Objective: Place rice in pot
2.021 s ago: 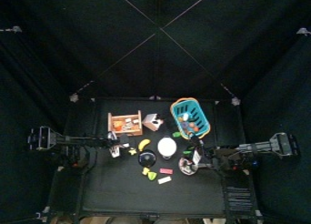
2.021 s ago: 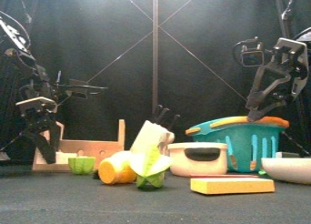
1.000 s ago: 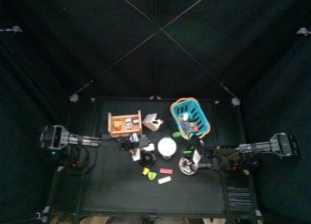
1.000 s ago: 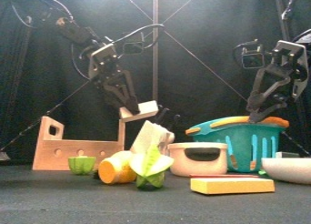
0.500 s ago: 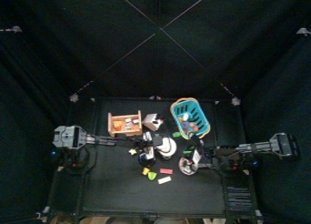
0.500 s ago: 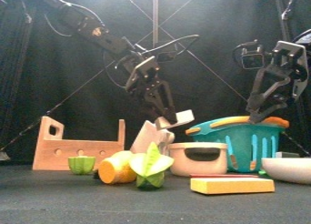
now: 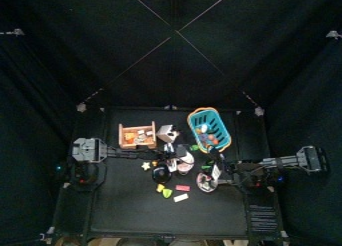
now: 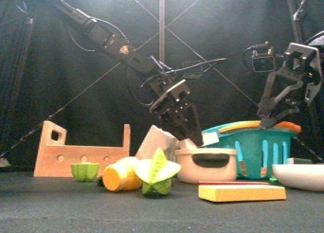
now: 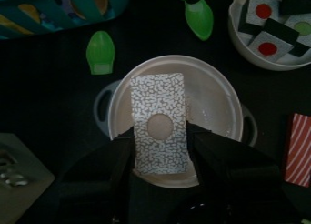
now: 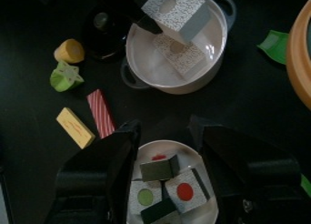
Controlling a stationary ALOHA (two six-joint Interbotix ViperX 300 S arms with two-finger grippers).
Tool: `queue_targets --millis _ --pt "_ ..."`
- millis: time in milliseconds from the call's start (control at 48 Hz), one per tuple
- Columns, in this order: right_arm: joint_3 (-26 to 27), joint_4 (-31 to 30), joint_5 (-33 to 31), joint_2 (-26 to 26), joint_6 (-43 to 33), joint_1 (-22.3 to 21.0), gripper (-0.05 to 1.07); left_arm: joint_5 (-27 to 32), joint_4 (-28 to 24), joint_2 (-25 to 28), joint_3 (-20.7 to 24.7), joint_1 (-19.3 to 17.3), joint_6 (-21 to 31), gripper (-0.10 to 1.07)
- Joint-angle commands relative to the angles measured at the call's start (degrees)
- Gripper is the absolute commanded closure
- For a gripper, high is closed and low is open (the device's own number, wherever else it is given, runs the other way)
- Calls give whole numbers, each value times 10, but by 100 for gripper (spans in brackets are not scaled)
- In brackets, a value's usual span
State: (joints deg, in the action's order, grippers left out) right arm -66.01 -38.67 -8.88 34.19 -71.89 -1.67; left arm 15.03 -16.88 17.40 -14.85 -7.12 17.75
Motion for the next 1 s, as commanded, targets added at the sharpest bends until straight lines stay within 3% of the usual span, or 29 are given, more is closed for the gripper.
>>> queue_targets --millis 0,354,688,979 --pt "4 0 3 2 0 -1 19 -2 1 -7 15 -2 1 39" --pt "4 1 3 2 0 -1 19 -2 11 -3 11 -1 1 37" --pt "4 -1 3 2 1 -1 19 -2 25 -2 11 -1 1 20" --pt "4 -1 3 2 1 -1 19 -2 32 -2 11 -1 1 13"
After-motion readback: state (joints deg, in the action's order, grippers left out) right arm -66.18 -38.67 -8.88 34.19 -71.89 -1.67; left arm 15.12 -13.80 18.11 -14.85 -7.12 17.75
